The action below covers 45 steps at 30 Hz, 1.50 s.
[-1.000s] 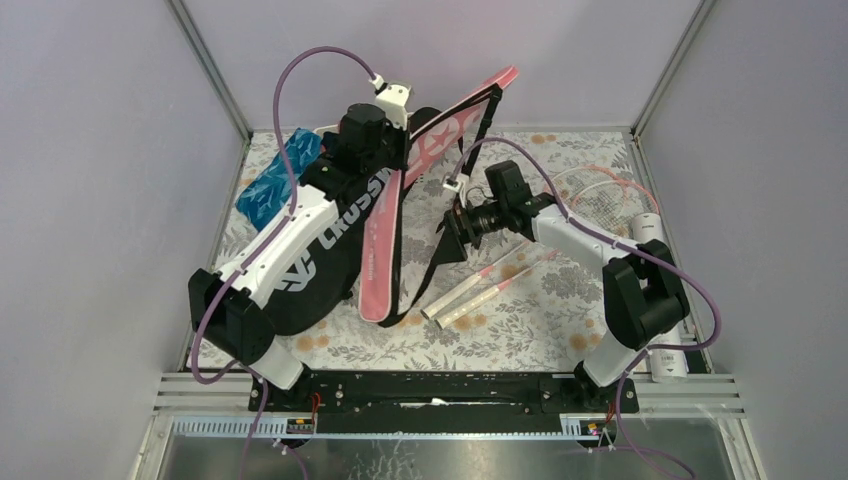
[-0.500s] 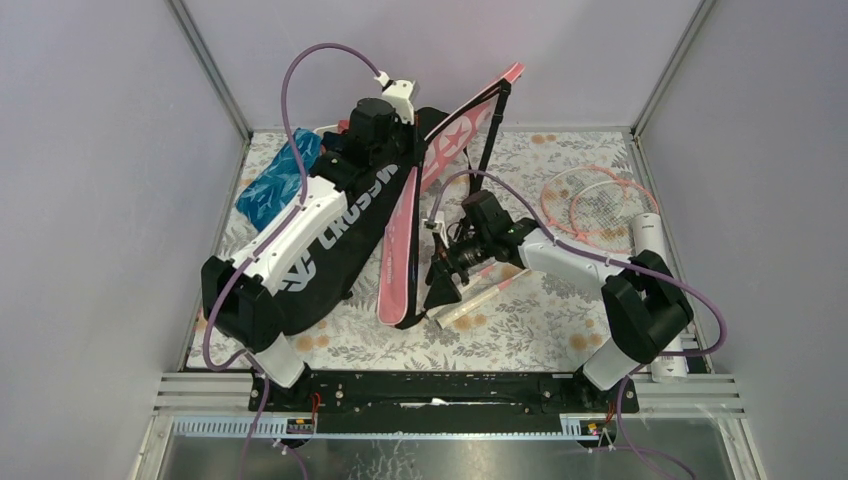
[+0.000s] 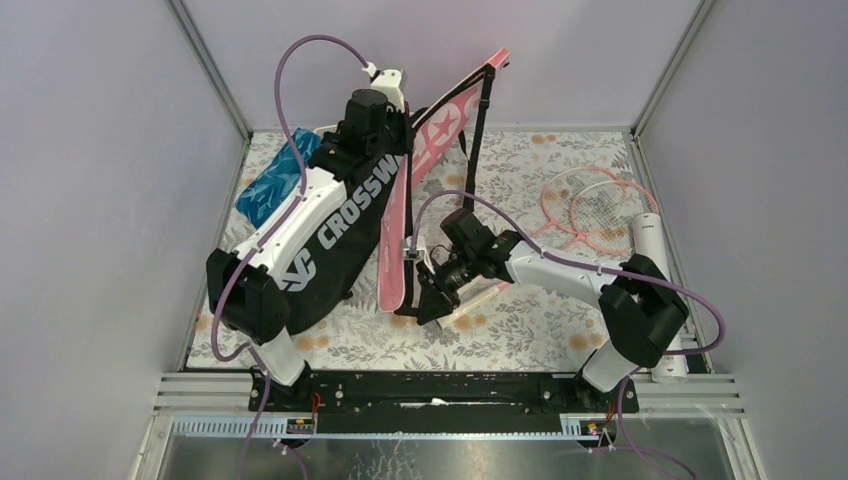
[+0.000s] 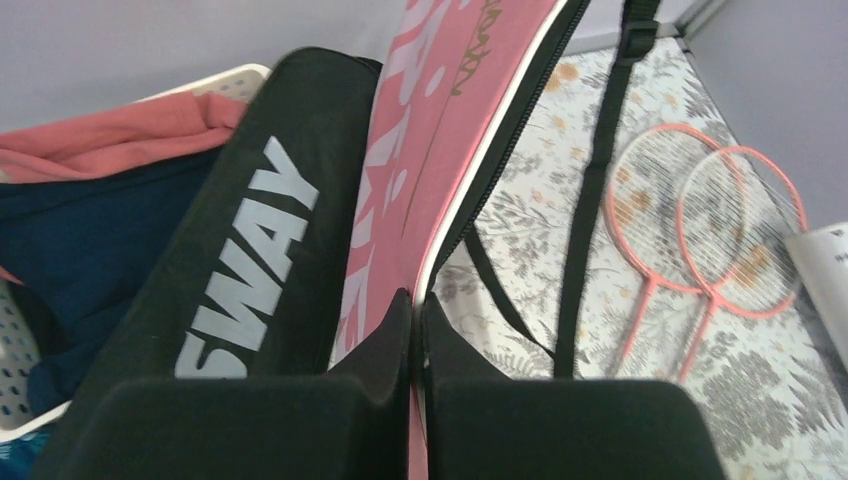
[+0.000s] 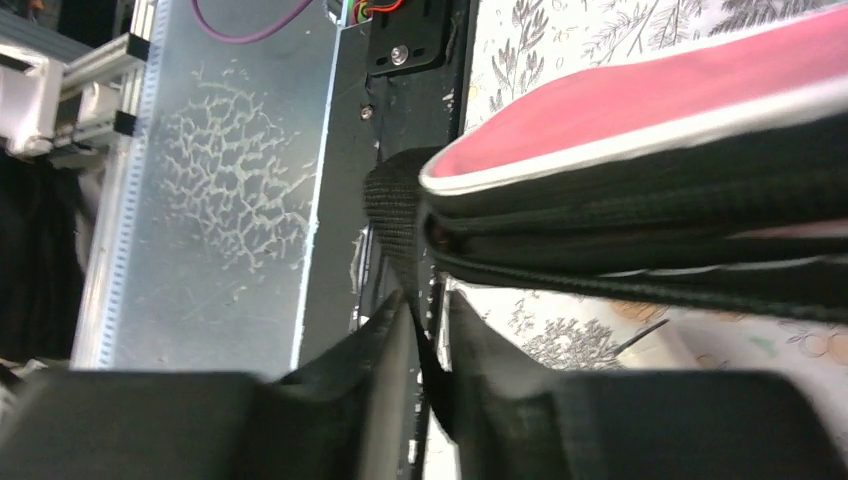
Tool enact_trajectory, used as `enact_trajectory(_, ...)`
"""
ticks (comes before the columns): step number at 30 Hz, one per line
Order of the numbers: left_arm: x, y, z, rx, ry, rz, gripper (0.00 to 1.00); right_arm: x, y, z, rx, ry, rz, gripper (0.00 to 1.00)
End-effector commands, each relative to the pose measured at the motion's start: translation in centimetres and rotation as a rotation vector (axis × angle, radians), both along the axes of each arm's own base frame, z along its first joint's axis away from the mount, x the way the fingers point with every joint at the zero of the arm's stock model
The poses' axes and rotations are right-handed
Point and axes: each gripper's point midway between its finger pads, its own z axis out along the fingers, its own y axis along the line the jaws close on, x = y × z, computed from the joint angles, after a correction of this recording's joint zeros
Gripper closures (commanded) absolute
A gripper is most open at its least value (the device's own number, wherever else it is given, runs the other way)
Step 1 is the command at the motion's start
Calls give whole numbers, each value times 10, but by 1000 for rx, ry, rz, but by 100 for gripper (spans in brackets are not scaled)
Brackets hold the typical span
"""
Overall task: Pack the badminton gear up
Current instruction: Open the racket bag at the center of the board.
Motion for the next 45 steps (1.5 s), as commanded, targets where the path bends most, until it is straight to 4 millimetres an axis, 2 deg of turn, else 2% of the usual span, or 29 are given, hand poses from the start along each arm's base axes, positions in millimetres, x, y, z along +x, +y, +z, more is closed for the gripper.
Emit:
enact_trajectory(1,34,30,34,20,-132,136,100,1,4,4,-1,-77,12,86)
enact_trajectory(3,45,42,38,52,-154,178,100,3,3,-4,-32,-115,-4,100)
enact_trajectory(9,69,68,47,112,-196,255,100,9,-1,-26,-133,-242,-51,100)
enact_trajectory(15,81,85,61,84,-198,270,100,17,-7,-46,-211,-253,-101,100)
enact_trajectory(20,81,89,81,25,-185,229,100,22,-9,-60,-252,-259,-121,100)
enact_trajectory(24,74,88,84,-28,-160,195,100,24,-8,-68,-277,-242,-127,100)
enact_trajectory(27,64,82,86,-53,-155,147,100,30,-6,-64,-277,-265,-137,100)
enact_trajectory(30,53,77,88,-62,-165,101,100,41,-2,-51,-266,-313,-163,84)
enact_trajectory(34,45,75,91,-45,-190,65,100,49,0,-35,-245,-363,-183,52)
enact_trajectory(35,44,75,91,-39,-194,60,100,50,0,-32,-240,-372,-189,46)
enact_trajectory(40,39,74,91,-22,-205,36,100,50,-3,-17,-209,-413,-182,29)
enact_trajectory(45,33,71,93,-21,-223,8,100,50,-6,-2,-187,-458,-155,19)
